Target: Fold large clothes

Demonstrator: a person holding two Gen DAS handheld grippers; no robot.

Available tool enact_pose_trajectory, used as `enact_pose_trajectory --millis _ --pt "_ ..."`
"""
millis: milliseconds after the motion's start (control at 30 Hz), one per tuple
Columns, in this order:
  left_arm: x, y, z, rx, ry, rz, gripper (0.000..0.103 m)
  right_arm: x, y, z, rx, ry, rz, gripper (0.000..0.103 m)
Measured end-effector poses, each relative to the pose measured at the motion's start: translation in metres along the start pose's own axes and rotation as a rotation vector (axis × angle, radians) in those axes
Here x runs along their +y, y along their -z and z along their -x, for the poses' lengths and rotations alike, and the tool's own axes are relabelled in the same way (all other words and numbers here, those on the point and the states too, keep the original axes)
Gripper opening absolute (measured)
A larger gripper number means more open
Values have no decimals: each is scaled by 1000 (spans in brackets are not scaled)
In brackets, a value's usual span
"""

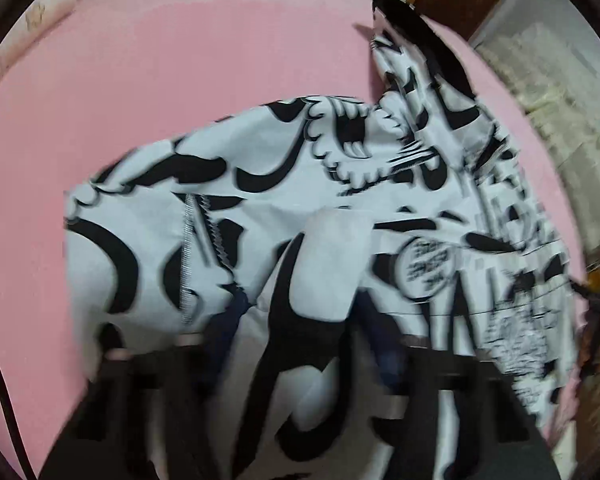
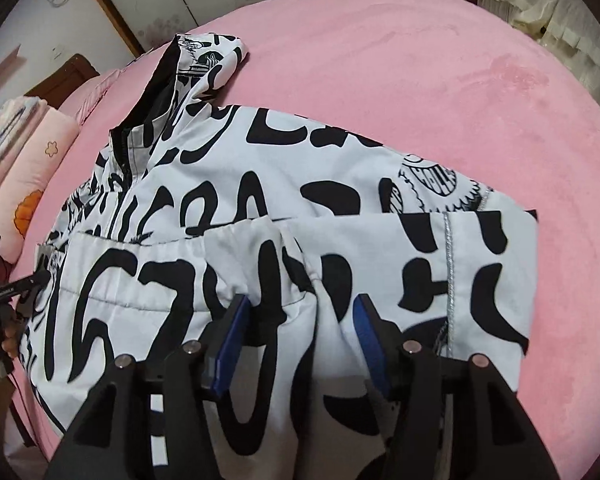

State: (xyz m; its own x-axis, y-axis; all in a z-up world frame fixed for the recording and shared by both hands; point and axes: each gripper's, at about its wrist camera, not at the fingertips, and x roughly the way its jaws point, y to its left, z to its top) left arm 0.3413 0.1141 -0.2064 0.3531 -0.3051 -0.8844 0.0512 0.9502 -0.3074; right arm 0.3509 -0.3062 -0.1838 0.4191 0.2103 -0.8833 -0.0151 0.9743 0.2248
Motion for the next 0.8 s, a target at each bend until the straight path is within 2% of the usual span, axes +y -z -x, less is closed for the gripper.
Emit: enact_pose_trajectory --millis 33,67,100,133,233,333,433,533,600,700,800 --pt "1 1 1 -6 -4 12 32 0 -1 -1 4 -2 -2 54" --pt "2 2 4 -14 -8 15 21 0 -2 -3 6 1 -4 51" --pt "0 4 8 -34 -36 10 20 1 -2 -4 5 0 -7 40" --pt "-1 7 13 -52 -52 -1 18 3 0 -3 0 -30 -5 20" --pt "-10 14 33 -121 -83 -19 14 13 7 12 -43 19 2 10" --pt "-16 10 58 -210 -69 -15 13 20 8 51 -192 32 -9 9" --pt "-18 -3 62 -275 -75 -21 13 22 -2 67 -274 20 -23 9" --pt "-12 -9 25 -237 -118 -28 12 11 -13 36 -235 53 -40 9" --pt "-7 -5 -6 -186 -144 -33 12 -1 -12 -5 -146 90 -44 10" --pt "-1 2 -9 -219 -121 -28 14 -3 -4 -20 -149 113 -24 13" --pt "8 -1 1 -183 -99 11 22 2 -4 -7 -135 170 -6 28"
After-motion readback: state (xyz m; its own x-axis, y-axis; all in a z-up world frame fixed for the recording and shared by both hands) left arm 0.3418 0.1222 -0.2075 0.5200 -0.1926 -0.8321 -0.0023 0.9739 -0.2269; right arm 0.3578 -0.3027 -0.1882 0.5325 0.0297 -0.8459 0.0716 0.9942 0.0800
